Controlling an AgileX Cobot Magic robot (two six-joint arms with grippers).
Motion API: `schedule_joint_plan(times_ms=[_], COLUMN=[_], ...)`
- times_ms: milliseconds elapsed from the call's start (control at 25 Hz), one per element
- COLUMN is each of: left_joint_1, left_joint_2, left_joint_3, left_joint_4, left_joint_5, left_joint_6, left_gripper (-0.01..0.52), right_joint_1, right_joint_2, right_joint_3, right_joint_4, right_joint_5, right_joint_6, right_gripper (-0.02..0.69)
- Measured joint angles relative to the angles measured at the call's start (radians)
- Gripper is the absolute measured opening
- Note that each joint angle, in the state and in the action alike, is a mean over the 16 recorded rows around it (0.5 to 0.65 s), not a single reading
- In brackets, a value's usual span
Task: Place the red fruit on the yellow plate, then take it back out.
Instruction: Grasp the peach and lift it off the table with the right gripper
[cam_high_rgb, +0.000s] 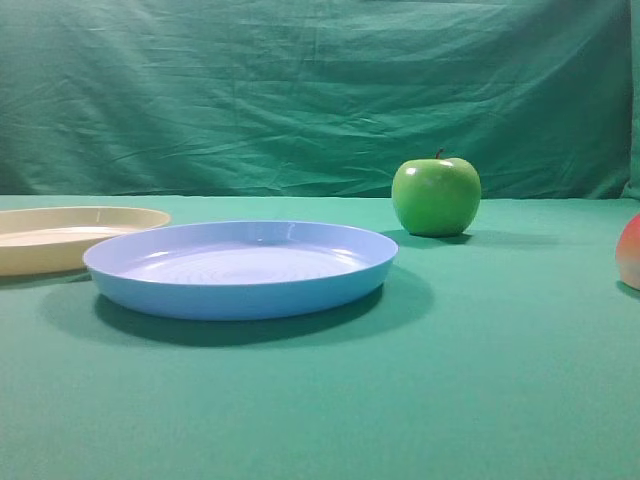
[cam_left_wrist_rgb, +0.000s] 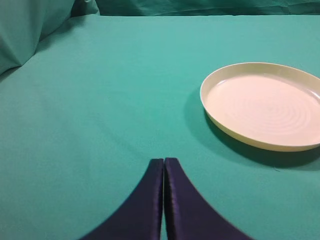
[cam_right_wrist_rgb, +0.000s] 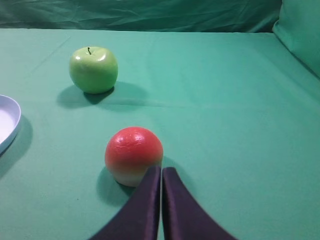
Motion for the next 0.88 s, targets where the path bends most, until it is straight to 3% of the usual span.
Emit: schedule_joint_plan(times_ms=[400, 880], left_joint_1=[0.000, 0.000], left_joint_2=[0.000, 0.000], left_joint_3=[0.000, 0.000], left_joint_4=[0.000, 0.000], left_joint_5=[0.000, 0.000], left_joint_6=[0.000, 0.000], left_gripper=[0.000, 0.000], right_joint_1=[0.000, 0.003], right_joint_2=[0.000, 0.008], right_joint_3=[0.000, -0.023], right_joint_4=[0.009, 0.107], right_joint_5=[-0.019, -0.222], right_joint_6=[0.000, 0.001], right_gripper=[0.000, 0.000])
